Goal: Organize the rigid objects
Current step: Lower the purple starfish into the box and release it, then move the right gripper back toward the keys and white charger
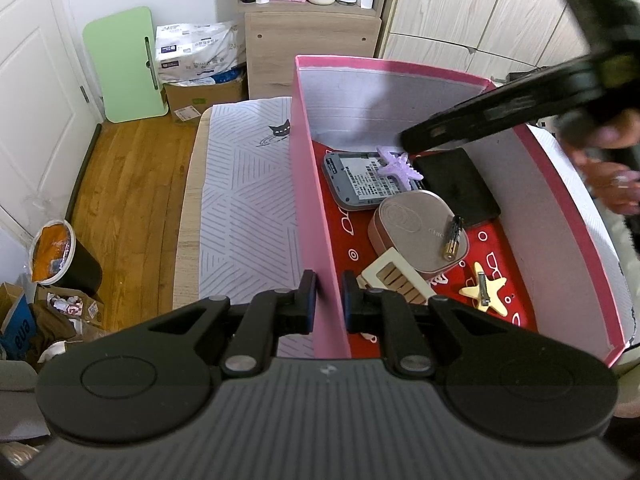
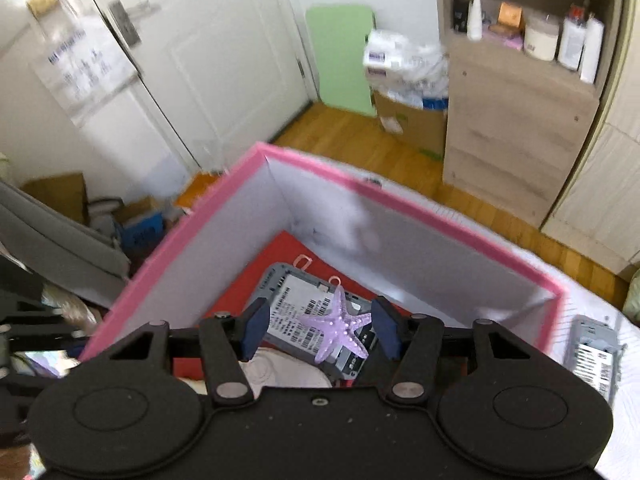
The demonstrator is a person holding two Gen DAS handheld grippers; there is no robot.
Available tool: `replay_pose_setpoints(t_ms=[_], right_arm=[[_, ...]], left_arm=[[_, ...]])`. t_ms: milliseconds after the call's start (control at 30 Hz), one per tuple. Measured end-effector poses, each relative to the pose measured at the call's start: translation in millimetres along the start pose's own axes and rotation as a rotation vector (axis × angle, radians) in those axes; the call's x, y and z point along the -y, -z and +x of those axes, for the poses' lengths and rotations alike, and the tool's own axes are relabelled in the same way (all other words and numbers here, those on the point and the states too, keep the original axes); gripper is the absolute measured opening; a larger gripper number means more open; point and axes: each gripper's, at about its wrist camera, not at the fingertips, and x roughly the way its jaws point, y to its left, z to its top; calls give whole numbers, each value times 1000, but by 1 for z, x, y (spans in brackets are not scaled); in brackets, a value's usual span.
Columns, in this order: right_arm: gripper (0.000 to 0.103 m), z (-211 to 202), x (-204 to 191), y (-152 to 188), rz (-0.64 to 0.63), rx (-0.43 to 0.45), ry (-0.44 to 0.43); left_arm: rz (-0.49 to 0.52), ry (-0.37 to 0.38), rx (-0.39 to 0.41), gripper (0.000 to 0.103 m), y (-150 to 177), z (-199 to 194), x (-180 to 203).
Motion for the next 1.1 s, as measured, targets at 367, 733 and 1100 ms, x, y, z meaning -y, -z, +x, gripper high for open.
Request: replay_pose_setpoints(t_ms=[367, 733, 1100], right_arm=[[68, -107, 13, 59, -16, 222, 68], [68, -117, 65, 127, 152, 252, 142], [51, -79, 108, 169, 296, 254, 194]], left_arm=[[-5, -4, -5, 12, -1, 0, -1], [-22, -7, -10, 12, -2, 1, -1], [-12, -21, -24, 12, -4, 1, 2]])
